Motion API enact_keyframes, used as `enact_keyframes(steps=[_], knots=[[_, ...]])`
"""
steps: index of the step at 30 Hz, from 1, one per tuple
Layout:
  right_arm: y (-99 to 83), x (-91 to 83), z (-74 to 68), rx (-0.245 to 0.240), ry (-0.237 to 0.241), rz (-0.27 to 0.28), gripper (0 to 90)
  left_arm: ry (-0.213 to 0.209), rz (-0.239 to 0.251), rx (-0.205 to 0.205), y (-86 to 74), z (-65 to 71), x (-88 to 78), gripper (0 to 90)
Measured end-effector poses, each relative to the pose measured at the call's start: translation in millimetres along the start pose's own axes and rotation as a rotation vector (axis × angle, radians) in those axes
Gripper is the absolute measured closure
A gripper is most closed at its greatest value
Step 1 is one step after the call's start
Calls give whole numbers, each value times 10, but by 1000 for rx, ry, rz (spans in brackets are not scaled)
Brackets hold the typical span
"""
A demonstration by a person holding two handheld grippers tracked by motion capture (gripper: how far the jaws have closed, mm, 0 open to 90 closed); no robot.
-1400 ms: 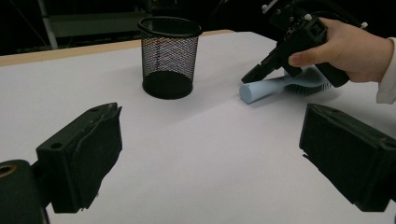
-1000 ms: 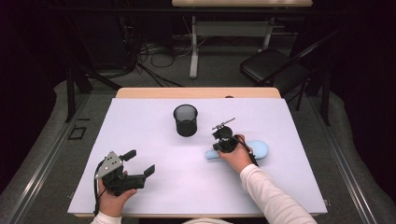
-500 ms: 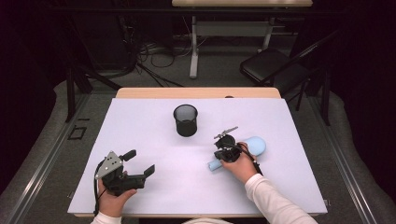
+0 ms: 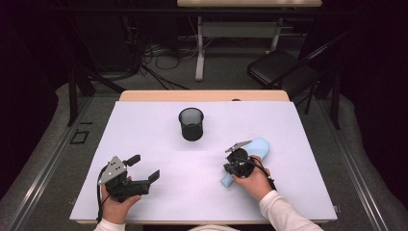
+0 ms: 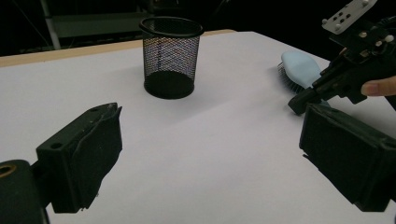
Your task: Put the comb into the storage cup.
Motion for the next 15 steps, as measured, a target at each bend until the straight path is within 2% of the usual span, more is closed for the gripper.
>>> enact_keyframes(steps=[8, 15], knots=[[-109, -128, -93, -24, 13, 8, 900, 0, 1, -1, 1, 3, 1, 59], [-212, -197, -138, -56, 5, 13, 900, 1, -2, 2, -2, 4, 1, 59]])
Point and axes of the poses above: each handheld gripper's, and its own axes: x roughly forward along the jaws, y roughly out of its top, z roughly to its right, the point moved 7 cm from there along x, roughly forward along the jaws, and after that the axes turned 4 degrees about x, right-handed, at the moved point
